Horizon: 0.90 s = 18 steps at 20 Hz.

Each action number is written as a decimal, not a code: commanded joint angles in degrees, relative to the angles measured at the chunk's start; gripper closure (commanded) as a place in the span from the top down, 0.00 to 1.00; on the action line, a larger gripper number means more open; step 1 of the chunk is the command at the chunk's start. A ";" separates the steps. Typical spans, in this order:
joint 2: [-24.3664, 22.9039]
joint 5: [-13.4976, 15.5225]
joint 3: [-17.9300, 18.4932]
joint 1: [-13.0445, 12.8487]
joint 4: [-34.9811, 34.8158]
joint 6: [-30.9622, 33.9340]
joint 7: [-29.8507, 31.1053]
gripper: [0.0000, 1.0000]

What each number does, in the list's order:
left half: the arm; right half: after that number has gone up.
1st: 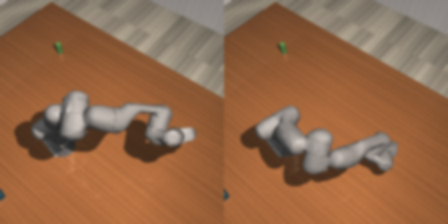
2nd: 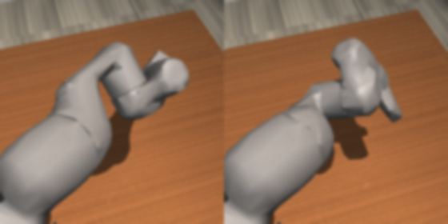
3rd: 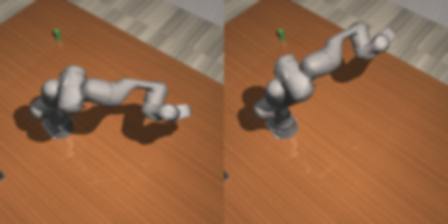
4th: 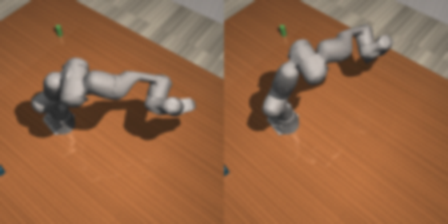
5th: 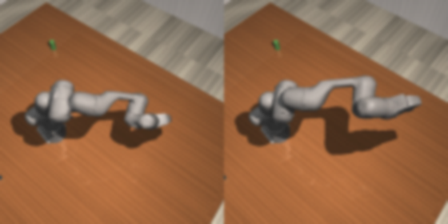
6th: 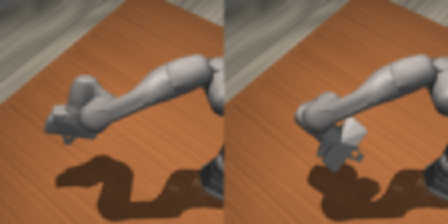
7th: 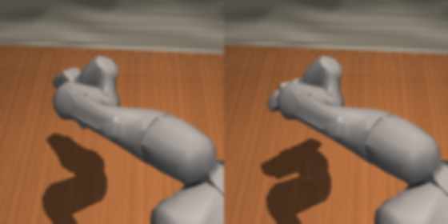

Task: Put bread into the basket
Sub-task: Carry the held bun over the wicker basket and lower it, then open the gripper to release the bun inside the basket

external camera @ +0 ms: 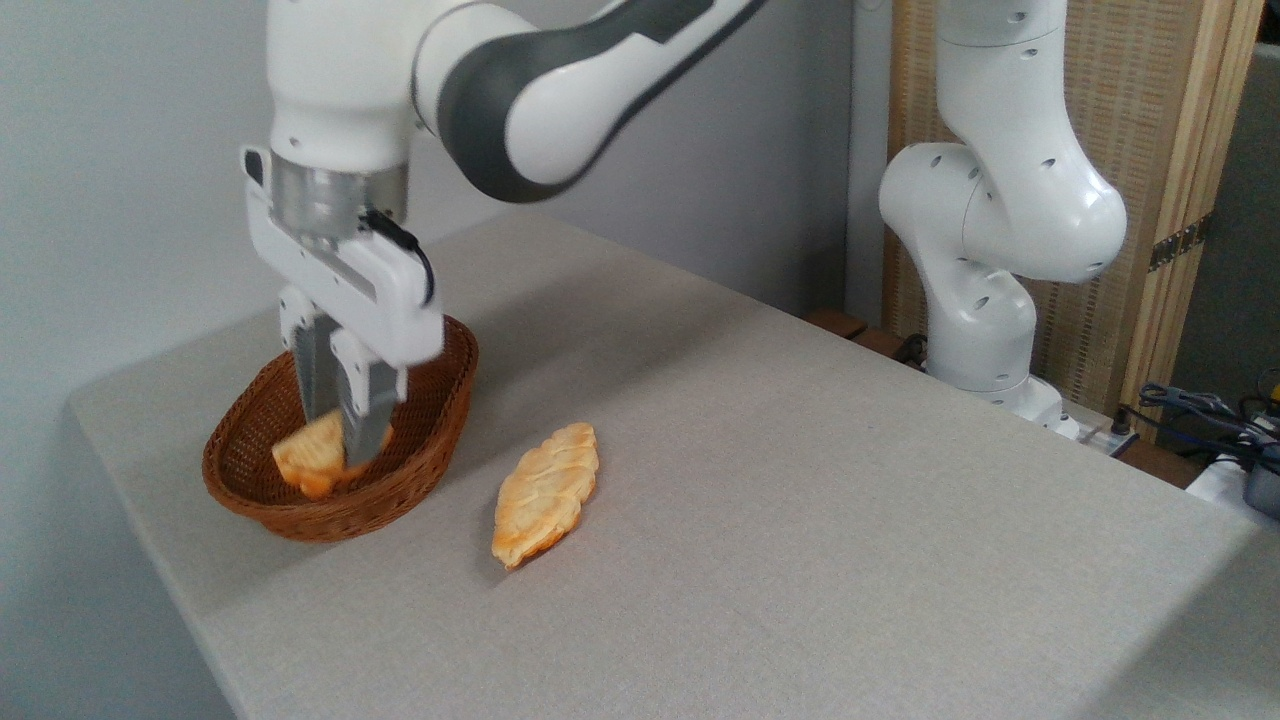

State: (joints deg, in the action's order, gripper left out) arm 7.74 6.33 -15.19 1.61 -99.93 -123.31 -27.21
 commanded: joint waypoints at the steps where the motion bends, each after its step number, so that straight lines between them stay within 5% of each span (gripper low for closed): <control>1: 1.57 0.70 -5.88 0.06 1.05 -0.36 6.20 0.89; 2: 1.93 0.44 -7.38 0.06 0.97 -0.36 6.90 1.00; 6: 4.04 0.61 -10.03 0.06 0.97 -0.36 7.09 1.00; 18: 4.04 0.61 -10.03 0.06 0.79 -0.09 7.26 1.00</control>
State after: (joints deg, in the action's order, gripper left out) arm 11.65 6.36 -25.05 1.40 -99.71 -123.31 -20.27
